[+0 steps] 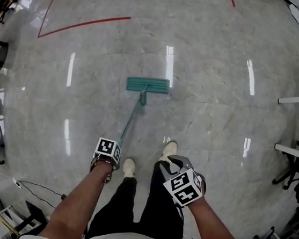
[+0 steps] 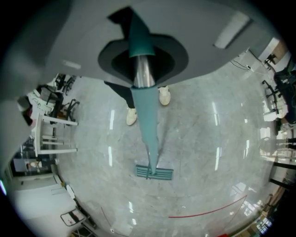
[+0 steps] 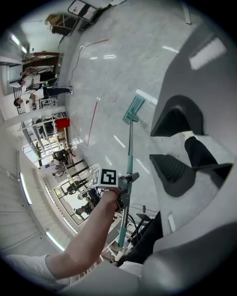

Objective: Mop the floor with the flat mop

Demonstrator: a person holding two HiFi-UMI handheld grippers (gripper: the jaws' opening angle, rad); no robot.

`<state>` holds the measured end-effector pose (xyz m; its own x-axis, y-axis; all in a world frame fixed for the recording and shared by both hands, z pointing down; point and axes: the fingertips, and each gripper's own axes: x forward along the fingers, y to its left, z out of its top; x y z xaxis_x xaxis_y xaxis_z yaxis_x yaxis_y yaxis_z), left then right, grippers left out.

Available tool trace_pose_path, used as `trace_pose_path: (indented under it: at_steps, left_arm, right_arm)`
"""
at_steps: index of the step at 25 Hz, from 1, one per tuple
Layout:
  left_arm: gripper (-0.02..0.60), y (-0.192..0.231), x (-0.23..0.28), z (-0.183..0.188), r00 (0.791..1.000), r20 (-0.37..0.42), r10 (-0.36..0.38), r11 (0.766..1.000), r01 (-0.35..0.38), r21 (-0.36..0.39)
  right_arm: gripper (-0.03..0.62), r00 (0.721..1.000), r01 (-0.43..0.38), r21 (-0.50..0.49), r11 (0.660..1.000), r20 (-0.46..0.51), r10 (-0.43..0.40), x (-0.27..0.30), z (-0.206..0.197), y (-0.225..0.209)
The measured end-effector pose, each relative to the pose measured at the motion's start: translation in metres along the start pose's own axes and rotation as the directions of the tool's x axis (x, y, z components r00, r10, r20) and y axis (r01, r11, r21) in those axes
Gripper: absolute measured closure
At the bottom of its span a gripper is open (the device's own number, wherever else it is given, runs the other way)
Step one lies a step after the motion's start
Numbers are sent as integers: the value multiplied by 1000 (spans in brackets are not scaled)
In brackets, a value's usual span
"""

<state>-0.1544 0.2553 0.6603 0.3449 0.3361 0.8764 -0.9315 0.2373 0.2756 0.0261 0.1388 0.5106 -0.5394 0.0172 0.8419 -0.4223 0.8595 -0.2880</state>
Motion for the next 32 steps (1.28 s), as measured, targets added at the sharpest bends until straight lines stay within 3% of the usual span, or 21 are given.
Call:
trace_pose_path:
  at_steps: [13,32]
  left_arm:
    - [525,-27,-36,148,999,45,31,999,-31,11]
    - [528,-44,-70,270,997,56,48,999,-48,-1]
  right_arm:
    - [470,1000,11,51,999,-7,-11,-12,-9,-50]
    - [470,1000,10,142,990,-15,-8,-28,-43,-74]
